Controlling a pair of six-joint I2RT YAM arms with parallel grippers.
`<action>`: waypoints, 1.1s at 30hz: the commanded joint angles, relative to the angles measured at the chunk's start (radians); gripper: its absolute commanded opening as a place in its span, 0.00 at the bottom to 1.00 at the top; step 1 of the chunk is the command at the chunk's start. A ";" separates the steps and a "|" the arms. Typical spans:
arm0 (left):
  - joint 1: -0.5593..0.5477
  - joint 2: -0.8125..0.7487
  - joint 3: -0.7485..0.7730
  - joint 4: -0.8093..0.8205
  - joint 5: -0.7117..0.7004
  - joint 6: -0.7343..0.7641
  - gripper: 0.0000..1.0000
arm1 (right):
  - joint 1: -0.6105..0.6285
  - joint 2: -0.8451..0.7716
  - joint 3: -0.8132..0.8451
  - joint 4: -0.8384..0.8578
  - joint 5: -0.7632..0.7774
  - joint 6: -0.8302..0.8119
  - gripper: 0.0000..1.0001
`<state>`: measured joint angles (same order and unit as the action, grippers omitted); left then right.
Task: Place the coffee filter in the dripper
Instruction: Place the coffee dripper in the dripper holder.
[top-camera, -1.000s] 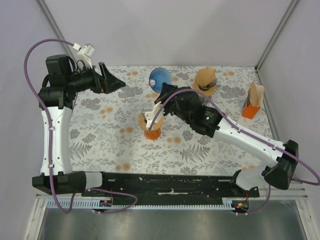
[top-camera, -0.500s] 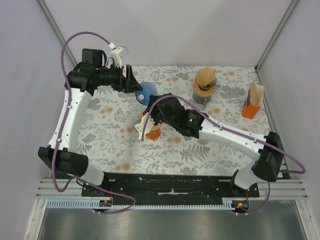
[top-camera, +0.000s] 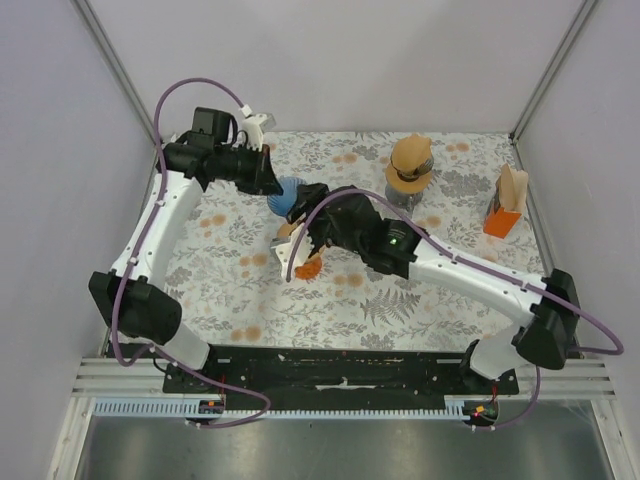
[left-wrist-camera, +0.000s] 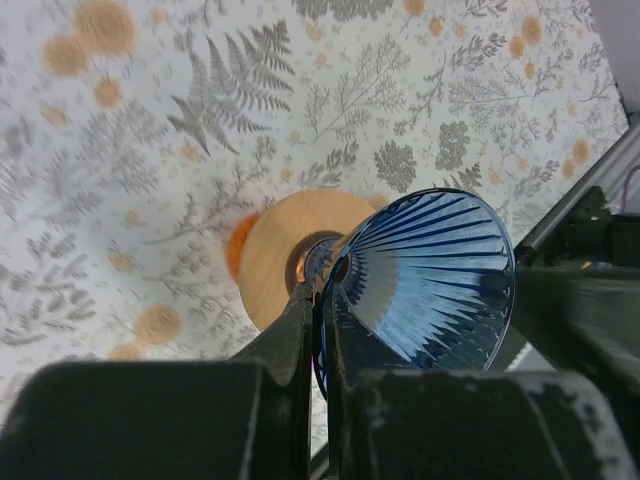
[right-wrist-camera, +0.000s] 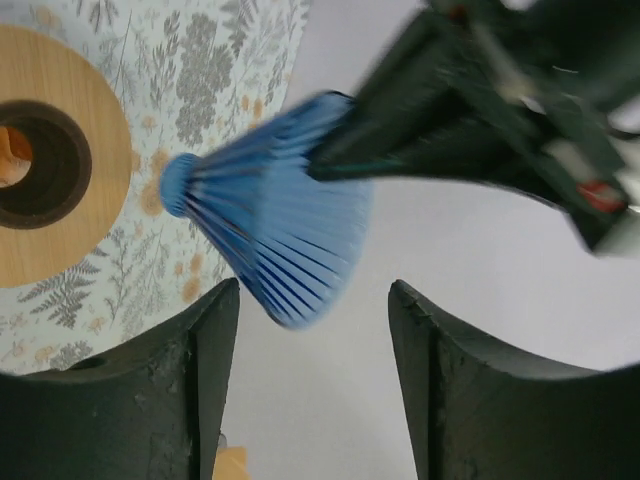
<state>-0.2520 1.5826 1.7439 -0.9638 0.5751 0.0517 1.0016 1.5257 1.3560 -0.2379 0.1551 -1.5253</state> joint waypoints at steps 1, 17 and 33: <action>0.057 -0.035 -0.130 0.063 0.126 -0.151 0.02 | 0.002 -0.197 -0.023 0.066 -0.266 0.300 0.74; 0.051 -0.170 -0.273 0.178 0.079 -0.204 0.02 | -0.242 0.061 0.448 -0.302 -0.299 1.807 0.70; -0.015 -0.180 -0.333 0.200 0.035 -0.184 0.02 | -0.198 0.180 0.390 -0.489 -0.244 1.866 0.36</action>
<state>-0.2470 1.4132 1.4097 -0.8219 0.6060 -0.1482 0.8070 1.6810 1.7729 -0.6865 -0.1478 0.2989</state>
